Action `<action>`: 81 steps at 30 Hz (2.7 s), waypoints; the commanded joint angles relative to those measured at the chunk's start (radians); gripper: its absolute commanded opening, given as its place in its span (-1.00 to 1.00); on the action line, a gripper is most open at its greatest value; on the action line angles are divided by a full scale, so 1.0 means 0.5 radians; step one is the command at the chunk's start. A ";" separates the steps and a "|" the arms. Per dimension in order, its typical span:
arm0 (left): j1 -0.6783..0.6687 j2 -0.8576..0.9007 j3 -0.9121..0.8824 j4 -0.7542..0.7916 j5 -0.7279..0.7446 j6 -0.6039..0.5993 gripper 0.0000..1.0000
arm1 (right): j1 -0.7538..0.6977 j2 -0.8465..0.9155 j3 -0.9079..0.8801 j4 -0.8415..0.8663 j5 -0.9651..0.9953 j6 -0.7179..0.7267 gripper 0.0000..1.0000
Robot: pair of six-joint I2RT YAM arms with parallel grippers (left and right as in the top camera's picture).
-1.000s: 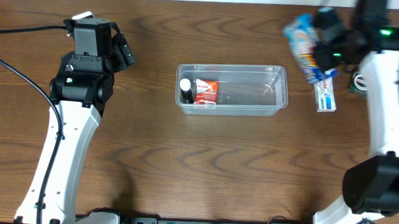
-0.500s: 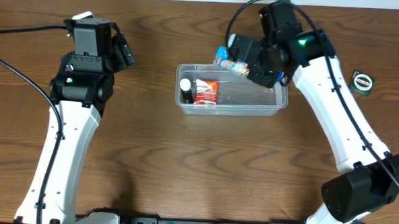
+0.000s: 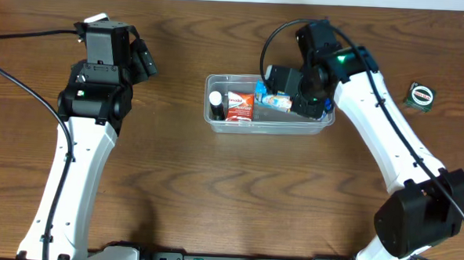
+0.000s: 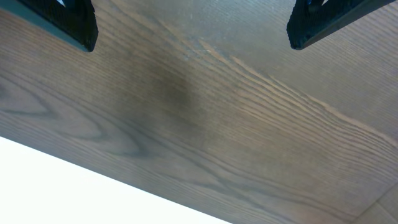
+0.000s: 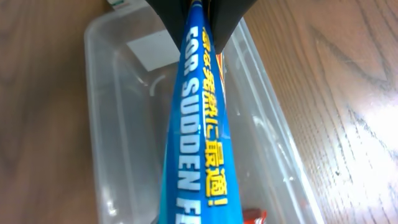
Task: Pack container
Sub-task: 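Carry the blue box over the container and lower it in, then release the blue box and move the right gripper toward the white box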
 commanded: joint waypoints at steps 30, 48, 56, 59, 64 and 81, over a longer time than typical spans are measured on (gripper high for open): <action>0.009 0.007 0.037 -0.001 -0.026 0.017 0.96 | -0.019 -0.004 -0.365 0.085 -0.246 -0.149 -0.63; 0.008 0.007 0.037 -0.001 -0.025 0.017 0.96 | -0.019 -0.004 -0.365 0.188 -0.224 -0.071 0.12; 0.009 0.007 0.037 -0.001 -0.026 0.017 0.96 | -0.021 -0.004 -0.365 0.386 0.009 0.117 0.25; 0.009 0.007 0.037 -0.001 -0.026 0.017 0.96 | -0.023 -0.004 -0.365 0.465 0.150 0.226 0.30; 0.008 0.007 0.037 -0.001 -0.026 0.017 0.96 | -0.022 -0.018 -0.364 0.555 0.207 0.320 0.30; 0.008 0.007 0.037 -0.001 -0.026 0.017 0.96 | -0.569 -0.118 -0.362 0.555 0.230 1.383 0.45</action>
